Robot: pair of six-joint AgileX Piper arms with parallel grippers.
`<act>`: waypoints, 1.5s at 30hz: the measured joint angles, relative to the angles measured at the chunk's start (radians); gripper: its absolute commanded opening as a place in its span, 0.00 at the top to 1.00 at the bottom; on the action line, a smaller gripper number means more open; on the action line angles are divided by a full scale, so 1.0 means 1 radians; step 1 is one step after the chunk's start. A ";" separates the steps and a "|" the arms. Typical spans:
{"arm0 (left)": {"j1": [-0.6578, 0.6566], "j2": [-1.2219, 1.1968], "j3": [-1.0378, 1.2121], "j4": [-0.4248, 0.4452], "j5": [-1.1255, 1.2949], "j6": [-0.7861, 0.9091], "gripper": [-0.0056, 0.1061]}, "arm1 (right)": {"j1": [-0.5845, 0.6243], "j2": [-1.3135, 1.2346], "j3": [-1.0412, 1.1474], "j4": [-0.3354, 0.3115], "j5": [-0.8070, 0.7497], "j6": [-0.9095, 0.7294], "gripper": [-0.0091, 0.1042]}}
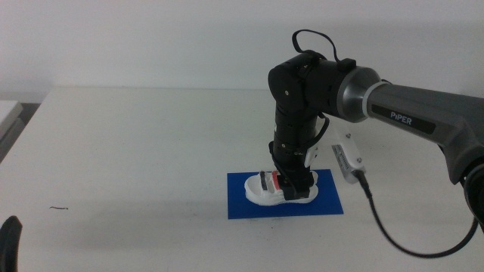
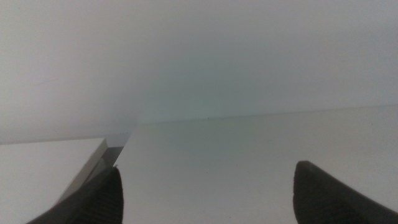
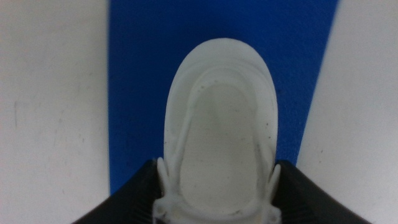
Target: Use one arm to grab the shoe from the table and place it on the mat.
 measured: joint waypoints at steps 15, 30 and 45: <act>0.000 0.000 0.000 0.000 0.000 0.000 0.11 | 0.000 0.002 0.000 -0.060 0.002 0.063 0.88; 0.000 0.000 0.000 0.000 0.000 0.000 0.11 | 0.000 0.038 0.000 -0.028 -0.005 0.063 0.19; 0.000 0.000 0.000 0.000 0.000 0.000 0.11 | 0.000 -0.291 0.000 0.017 -0.012 -0.949 0.10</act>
